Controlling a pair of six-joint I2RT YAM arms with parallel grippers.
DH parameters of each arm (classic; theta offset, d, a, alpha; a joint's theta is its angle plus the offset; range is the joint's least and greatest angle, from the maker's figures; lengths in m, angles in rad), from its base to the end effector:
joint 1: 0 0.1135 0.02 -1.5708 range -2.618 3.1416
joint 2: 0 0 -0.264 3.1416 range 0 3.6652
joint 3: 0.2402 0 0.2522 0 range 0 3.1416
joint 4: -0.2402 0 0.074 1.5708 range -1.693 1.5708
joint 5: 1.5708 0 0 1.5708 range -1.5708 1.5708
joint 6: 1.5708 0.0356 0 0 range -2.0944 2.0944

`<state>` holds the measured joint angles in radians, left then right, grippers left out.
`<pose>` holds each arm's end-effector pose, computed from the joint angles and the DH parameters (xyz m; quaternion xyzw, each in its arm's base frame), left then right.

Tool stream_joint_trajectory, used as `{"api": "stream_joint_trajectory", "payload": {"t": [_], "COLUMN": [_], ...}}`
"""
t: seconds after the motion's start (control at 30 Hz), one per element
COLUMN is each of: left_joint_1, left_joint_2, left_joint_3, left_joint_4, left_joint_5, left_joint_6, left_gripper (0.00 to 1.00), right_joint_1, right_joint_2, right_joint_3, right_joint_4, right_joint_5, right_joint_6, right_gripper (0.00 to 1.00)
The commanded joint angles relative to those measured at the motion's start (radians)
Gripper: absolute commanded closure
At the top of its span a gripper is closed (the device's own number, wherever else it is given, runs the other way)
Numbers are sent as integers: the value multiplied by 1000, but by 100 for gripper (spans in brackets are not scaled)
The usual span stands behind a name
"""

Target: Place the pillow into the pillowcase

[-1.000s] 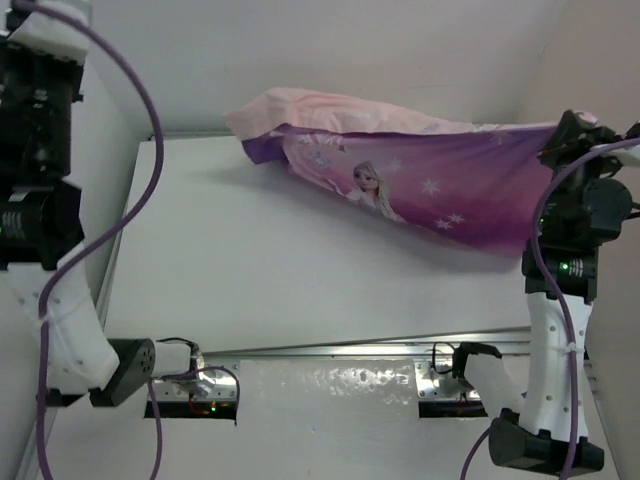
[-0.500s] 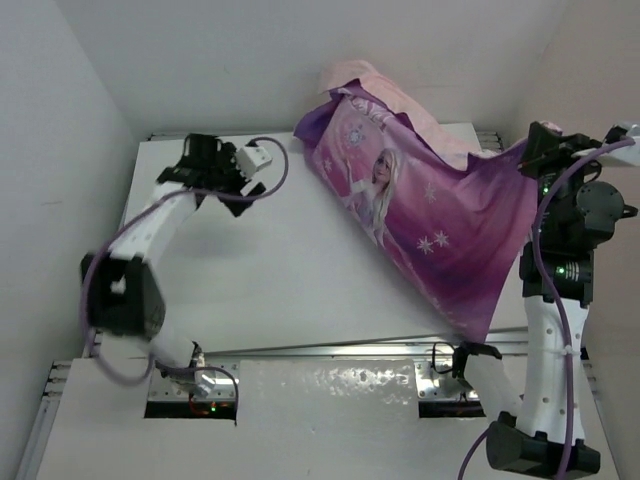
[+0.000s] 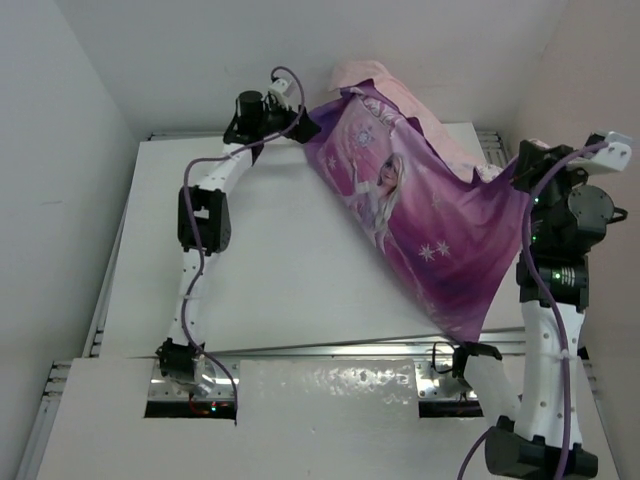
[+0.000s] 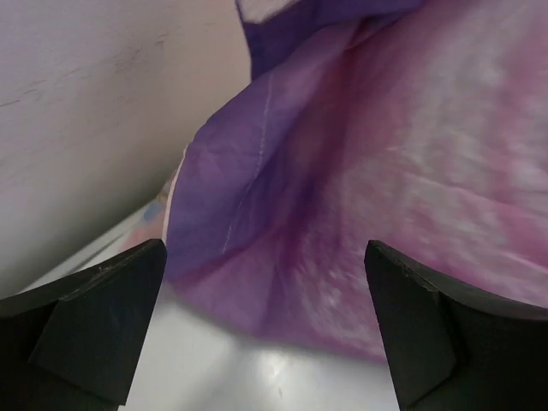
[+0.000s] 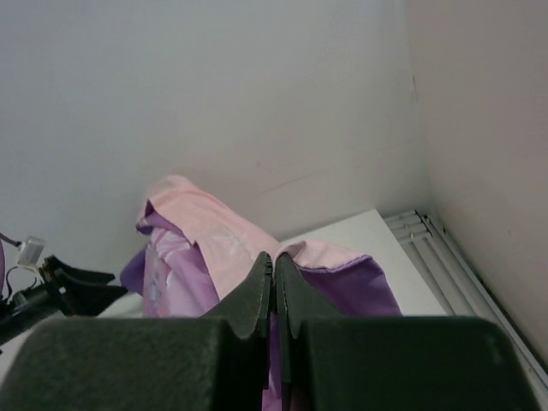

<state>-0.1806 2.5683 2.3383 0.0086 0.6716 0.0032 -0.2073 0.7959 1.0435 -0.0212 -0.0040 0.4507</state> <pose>0.5797 -0.1284 0.2369 0.2726 0.7153 -0.3086 0.5647 0.1614 -0.0338 0.4449 0.1997 0.5898 0.0962 0.7765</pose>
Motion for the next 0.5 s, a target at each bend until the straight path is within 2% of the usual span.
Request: {"api": "stream_joint_trajectory", "payload": {"t": [0.0, 0.07, 0.17, 0.2, 0.23, 0.27, 0.3, 0.37, 0.47], "left_joint_1": [-46, -49, -74, -95, -105, -112, -114, -105, -88], "left_joint_2": [144, 194, 248, 248, 242, 236, 233, 231, 198], "left_joint_3": [121, 101, 119, 104, 86, 54, 38, 23, 1], "left_joint_4": [236, 386, 401, 399, 395, 409, 434, 540, 557], "left_joint_5": [-83, -64, 35, 48, 37, 17, -10, 43, 84], "left_joint_6": [-120, -117, -91, -62, -40, -48, -81, -203, -290], "left_gripper": [0, 0, 17, 34, 57, 87, 100, 100, 100], "right_joint_1": [2, 2, 2, 3, 2, 2, 2, 2, 2], "right_joint_2": [46, 61, 86, 94, 95, 97, 98, 101, 103], "right_joint_3": [18, 38, 69, 72, 72, 70, 67, 62, 49], "right_joint_4": [32, 24, -34, -42, -39, -36, -33, -34, -40], "right_joint_5": [9, 22, 51, 61, 67, 64, 61, 64, 70], "right_joint_6": [-52, -70, -87, -92, -95, -96, -96, -96, -107], "right_gripper": [100, 100, 100, 100, 100, 100, 100, 100, 100]}}
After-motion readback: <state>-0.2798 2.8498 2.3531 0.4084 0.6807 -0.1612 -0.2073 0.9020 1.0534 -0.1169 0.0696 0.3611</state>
